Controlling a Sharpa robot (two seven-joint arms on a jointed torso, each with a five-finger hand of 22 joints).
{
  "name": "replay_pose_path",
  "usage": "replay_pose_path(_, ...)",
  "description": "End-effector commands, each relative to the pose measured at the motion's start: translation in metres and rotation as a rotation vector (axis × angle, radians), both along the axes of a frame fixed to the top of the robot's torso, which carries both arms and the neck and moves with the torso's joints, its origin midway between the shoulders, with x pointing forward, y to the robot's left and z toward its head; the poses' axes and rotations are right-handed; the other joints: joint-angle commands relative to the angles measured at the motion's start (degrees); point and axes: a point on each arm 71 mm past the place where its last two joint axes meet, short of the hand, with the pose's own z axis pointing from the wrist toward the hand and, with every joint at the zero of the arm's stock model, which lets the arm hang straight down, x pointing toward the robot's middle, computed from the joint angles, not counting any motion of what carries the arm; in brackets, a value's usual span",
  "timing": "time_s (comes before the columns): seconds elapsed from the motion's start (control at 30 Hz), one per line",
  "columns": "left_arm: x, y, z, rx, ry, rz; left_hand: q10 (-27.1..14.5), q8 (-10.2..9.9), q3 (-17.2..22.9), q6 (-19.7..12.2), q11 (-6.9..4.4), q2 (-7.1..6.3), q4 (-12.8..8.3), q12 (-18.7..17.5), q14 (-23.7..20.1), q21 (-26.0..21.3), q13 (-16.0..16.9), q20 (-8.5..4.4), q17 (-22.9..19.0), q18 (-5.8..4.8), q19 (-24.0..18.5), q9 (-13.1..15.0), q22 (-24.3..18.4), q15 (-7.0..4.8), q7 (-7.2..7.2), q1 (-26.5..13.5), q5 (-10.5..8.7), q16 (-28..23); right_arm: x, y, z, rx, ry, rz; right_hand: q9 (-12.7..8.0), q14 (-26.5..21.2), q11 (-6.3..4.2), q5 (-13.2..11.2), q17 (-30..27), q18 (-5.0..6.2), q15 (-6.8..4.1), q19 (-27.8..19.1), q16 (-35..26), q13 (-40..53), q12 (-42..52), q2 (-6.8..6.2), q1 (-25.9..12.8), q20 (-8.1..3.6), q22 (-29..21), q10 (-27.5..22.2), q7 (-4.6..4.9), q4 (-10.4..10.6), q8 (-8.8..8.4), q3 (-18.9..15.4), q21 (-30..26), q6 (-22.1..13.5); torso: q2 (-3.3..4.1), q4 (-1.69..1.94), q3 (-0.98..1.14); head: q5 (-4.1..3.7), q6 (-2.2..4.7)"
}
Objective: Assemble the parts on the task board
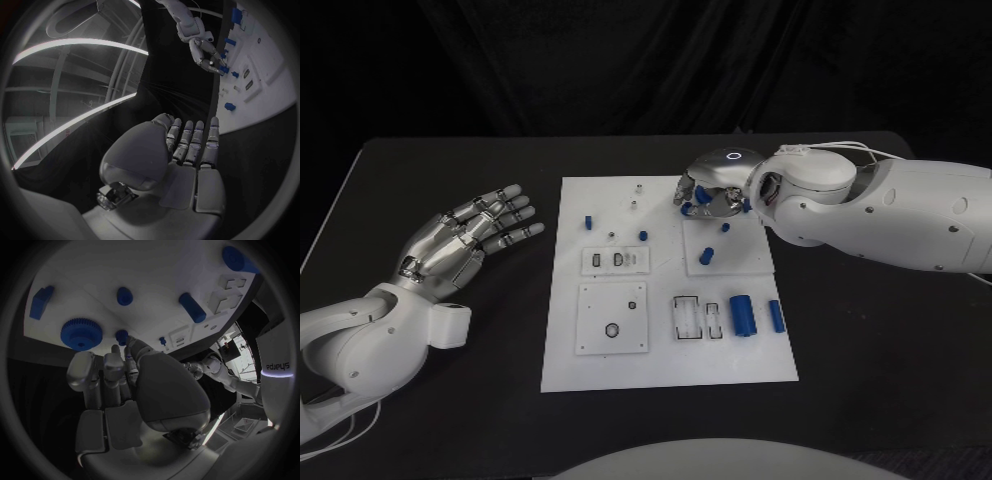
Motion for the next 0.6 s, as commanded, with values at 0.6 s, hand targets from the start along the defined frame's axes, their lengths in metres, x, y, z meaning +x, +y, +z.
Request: replay_pose_path(0.6,0.0017,0.0003,0.0087,-0.078,-0.114,0.006,-0.22,0.30,0.59,0.12,0.52,-0.64,-0.02,0.15,-0.27,-0.20,-0.08,-0.02,-0.13,0.67,-0.35,0.06,-0.12,0.46,0.16,-0.11,0.10,0.03,0.0039,-0.0009,-0.0103,0.018,-0.018,-0.005,1.75,0.01,-0.18,0.40,-0.55,-0.28,0.39,0.07,-0.63,0.06,-0.89,-1.04,0.41,0.14,0.02,3.76,0.78,0.06,0.62,2.90,-0.34,3.17,-0.11,-0.01,0.05,0.22,-0.37)
